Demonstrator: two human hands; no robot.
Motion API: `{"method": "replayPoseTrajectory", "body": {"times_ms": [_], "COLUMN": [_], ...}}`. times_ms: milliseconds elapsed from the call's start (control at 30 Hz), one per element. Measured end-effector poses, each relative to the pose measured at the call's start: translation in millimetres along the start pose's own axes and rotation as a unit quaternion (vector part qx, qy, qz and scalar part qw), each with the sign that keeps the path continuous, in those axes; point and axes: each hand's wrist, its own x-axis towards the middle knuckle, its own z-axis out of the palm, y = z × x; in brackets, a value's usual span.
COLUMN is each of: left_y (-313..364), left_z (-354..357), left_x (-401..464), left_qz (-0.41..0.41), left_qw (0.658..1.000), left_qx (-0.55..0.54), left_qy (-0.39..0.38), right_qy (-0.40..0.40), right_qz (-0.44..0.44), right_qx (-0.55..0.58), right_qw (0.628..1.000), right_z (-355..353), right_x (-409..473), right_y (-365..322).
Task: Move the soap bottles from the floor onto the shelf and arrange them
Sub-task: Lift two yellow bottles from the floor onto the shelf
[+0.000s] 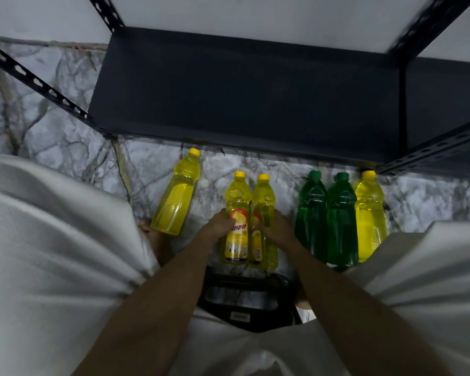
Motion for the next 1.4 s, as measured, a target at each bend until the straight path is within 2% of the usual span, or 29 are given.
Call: {"method": "replayPoseTrajectory", "body": {"times_ms": [133,233,333,400,467,600,700,767,900,1000,1067,1200,1400], "left_y": [7.8,9.0,-28.0,-46.2,-5.2,12.6,16.5,18.5,53.7,82.0,99.8,125.6,161.8], "left_z": [-0.1,7.2,22.2,28.6,17.4,1.2,-15.5,-21.8,-24.7,-21.9,-20.4,-24.3,-25.5], "left_x": [-12.9,-15.0,38.5,64.4,7.8,-13.9,-22.5,-27.1,-63.5,-99.0,-128.0,-171.1,-250.1], "left_qz": [-0.051,0.006,0.011,0.023,0.026,0.003,-0.034,-0.03,0.038,0.13,0.199,0.287,0.392], "left_qw": [0.992,0.997,0.997,0.996,0.996,0.996,0.988,0.976,0.977,0.973,0.959,0.931,0.882], "left_qx": [-0.112,-0.072,-0.047,-0.058,-0.067,-0.089,-0.145,-0.202,-0.206,-0.187,-0.181,-0.167,-0.185], "left_qy": [-0.03,-0.016,0.055,0.062,0.059,0.012,-0.039,-0.073,-0.049,0.041,0.087,0.153,0.185], "right_qy": [-0.021,-0.027,-0.019,0.013,0.011,-0.049,-0.039,-0.033,-0.021,0.008,0.058,0.161,0.229], "right_qz": [0.046,0.099,0.105,0.091,0.096,0.137,0.145,0.135,0.083,0.013,-0.043,-0.159,-0.294], "right_qx": [0.091,0.181,0.17,0.128,0.147,0.243,0.317,0.341,0.338,0.314,0.31,0.306,0.286], "right_qw": [0.995,0.978,0.98,0.988,0.984,0.959,0.936,0.93,0.937,0.949,0.948,0.925,0.883], "right_z": [-15.1,-17.8,0.2,10.2,4.9,-2.6,-3.3,-7.3,-24.2,-38.6,-47.8,-68.8,-111.9], "right_x": [-5.1,-8.1,13.1,31.5,11.8,-4.3,-14.7,-21.5,-35.2,-62.0,-85.1,-143.3,-221.4], "right_y": [-9.7,-14.9,4.8,28.5,8.5,-7.2,-13.8,-21.7,-48.9,-78.1,-97.6,-141.3,-183.3]}}
